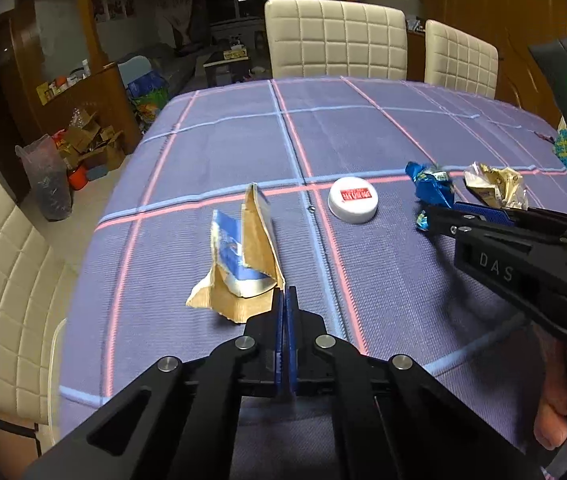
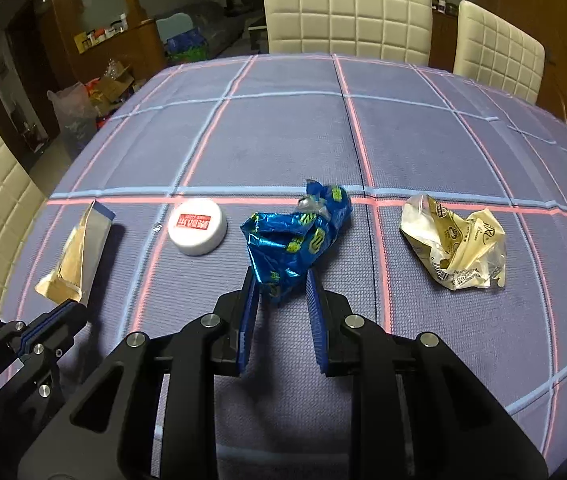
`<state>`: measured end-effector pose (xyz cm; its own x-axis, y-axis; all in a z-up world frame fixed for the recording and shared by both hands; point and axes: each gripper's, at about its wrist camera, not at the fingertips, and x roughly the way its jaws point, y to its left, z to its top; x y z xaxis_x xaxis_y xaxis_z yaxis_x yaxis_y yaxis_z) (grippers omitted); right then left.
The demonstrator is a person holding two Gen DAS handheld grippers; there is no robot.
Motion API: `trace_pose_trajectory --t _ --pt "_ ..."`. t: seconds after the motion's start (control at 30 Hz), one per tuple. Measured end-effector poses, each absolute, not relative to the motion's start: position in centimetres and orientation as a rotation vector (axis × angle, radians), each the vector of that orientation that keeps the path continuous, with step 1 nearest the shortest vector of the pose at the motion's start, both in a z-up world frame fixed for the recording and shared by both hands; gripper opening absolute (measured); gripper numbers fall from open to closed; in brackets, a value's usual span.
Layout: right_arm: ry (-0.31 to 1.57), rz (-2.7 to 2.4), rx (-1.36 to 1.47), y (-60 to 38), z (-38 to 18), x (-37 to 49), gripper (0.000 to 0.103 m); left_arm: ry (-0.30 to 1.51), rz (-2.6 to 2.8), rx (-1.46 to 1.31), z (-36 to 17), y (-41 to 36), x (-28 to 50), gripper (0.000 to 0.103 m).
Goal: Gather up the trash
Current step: 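Carry the cardboard box toward the bin with the left gripper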
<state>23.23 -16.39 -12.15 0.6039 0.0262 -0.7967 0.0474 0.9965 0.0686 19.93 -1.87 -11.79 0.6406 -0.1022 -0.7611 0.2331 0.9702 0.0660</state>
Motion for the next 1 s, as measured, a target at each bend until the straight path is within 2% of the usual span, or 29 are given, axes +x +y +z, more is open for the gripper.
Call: trace_pose_trajectory --t 0.6,1.0 --pt "0.815 0.136 -0.034 -10.1 -7.8 19.7 0.025 0.782 -0.113 0.161 -9.4 2.6 16.3 0.002" --pt "0.788 0.26 -0.115 -4.3 -7.2 18.2 0.025 0.777 -0.033 0.11 -9.4 7.9 15.6 0.002"
